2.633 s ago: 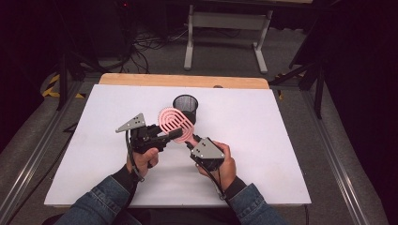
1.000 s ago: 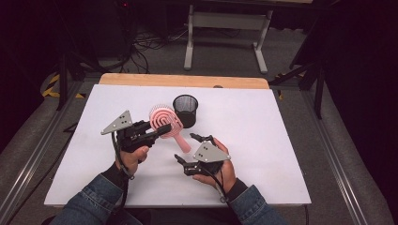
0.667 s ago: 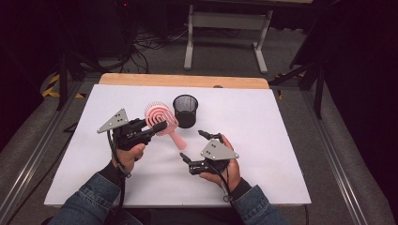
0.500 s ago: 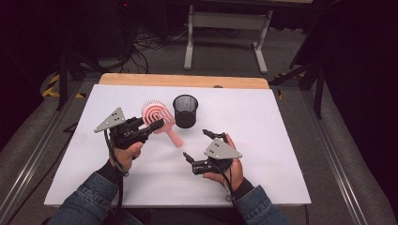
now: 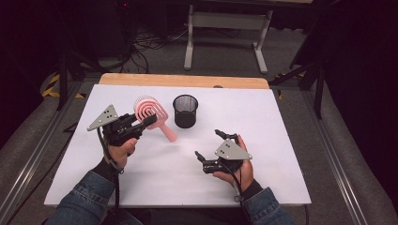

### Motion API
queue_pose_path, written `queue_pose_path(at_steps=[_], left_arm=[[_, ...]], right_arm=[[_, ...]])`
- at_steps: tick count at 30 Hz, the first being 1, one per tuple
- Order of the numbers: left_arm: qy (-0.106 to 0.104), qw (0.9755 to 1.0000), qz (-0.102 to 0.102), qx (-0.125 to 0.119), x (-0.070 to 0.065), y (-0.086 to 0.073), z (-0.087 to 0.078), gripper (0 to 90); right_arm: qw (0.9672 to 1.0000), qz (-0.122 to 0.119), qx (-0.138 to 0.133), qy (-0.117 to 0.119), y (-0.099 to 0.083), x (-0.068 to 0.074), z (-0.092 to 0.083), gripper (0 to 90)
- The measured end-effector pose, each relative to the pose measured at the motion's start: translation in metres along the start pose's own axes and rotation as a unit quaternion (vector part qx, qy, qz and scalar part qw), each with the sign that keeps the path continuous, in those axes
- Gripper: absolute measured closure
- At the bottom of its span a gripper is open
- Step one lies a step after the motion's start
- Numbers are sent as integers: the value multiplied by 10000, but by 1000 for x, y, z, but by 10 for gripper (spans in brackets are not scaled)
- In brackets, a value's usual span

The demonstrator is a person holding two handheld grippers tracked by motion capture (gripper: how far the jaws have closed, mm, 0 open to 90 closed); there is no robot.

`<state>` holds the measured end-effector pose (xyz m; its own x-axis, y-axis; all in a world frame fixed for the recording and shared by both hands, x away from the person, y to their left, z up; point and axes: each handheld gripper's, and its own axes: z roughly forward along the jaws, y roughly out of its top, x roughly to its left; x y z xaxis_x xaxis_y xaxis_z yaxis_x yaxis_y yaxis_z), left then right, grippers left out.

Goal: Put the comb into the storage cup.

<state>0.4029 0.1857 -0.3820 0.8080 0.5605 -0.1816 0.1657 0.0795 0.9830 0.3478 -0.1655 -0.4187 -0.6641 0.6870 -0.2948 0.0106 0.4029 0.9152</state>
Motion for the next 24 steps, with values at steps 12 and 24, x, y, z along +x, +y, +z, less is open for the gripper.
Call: queue_pose_path(at_steps=[12,24], left_arm=[[226,9995,216,34,5,7,-1,633],[635,9973,363,-74,20,36,3,633]], right_arm=[[9994,131,117,-294,-17,-20,-19,71],[9989,169,185,-392,-23,-27,-22,70]])
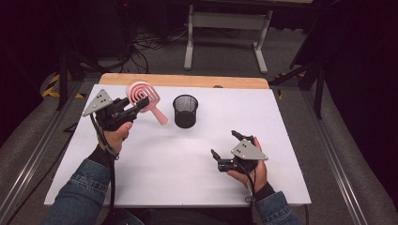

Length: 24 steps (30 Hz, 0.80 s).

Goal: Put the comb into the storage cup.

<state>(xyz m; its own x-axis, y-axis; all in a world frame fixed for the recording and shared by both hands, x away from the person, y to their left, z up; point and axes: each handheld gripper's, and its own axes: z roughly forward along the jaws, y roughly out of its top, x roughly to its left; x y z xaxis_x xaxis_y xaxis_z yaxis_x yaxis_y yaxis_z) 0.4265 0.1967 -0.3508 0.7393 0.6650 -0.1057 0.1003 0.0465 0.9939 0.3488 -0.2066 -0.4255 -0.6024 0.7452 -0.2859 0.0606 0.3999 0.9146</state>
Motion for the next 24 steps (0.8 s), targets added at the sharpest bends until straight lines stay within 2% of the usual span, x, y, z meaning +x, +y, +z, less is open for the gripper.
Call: queue_pose_path(at_steps=[1,6,18,24], left_arm=[[34,10000,88,-1,0,7,1,633],[91,9997,230,-52,-1,23,5,632],[87,9985,536,-52,-10,48,22,632],[56,9981,612,-27,-13,53,31,633]], right_arm=[[10000,-7,-2,-11,0,0,0,69],[10000,10,-44,-49,0,0,0,69],[10000,-17,-48,-37,0,0,0,70],[10000,-4,-55,-37,0,0,0,70]])
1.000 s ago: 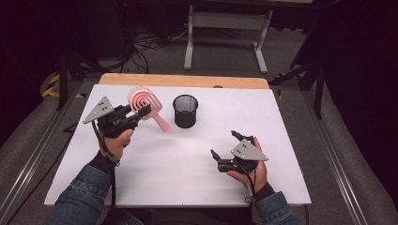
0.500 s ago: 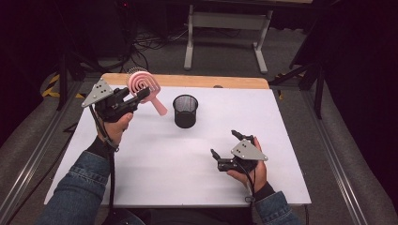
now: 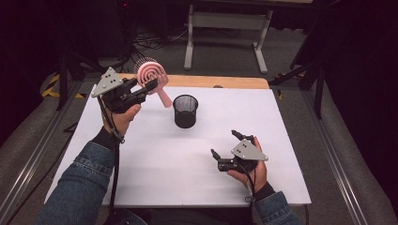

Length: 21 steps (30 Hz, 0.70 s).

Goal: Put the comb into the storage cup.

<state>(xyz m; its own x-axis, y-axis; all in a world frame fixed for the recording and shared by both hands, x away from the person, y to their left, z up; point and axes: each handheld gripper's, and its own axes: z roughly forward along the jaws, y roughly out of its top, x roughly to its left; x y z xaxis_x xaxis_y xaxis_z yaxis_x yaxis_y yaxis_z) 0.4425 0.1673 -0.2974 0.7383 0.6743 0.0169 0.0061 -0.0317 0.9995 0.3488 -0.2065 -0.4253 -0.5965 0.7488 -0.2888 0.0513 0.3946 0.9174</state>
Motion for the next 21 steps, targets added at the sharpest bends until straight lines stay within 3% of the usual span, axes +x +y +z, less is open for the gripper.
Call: queue_pose_path(at_steps=[8,16,21], left_arm=[[-19,10000,39,21,-3,3,12,633],[-202,9997,-126,-66,-3,-2,26,633],[-240,9996,-130,-57,-5,-3,35,633]], right_arm=[[10000,37,-14,7,0,-1,0,70],[10000,47,-12,32,0,-1,0,73],[10000,41,-16,46,0,0,0,73]])
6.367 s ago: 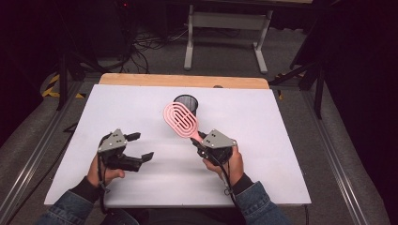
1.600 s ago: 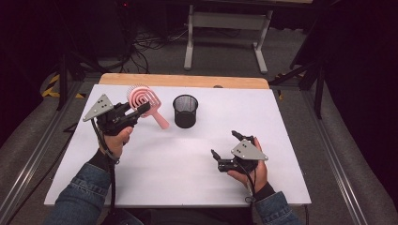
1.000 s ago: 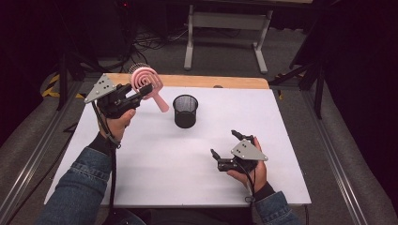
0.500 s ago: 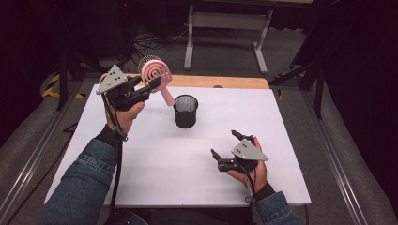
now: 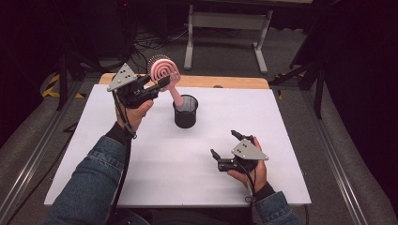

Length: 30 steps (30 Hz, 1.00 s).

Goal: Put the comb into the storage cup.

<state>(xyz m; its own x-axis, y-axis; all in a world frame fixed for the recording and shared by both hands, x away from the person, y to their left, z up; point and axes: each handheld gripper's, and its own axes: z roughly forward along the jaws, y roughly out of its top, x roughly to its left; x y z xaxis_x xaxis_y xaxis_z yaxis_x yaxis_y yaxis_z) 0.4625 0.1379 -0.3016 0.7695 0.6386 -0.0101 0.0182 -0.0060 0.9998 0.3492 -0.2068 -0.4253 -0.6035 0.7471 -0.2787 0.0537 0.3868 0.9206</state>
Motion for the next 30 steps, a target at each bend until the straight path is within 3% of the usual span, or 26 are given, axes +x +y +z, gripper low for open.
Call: queue_pose_path(at_steps=[17,30], left_arm=[[37,9994,-151,304,0,-24,40,632],[-10,9981,-336,519,1,-41,50,632]], right_arm=[[10000,3,10,16,0,0,0,73],[10000,-24,35,59,0,1,1,73]])
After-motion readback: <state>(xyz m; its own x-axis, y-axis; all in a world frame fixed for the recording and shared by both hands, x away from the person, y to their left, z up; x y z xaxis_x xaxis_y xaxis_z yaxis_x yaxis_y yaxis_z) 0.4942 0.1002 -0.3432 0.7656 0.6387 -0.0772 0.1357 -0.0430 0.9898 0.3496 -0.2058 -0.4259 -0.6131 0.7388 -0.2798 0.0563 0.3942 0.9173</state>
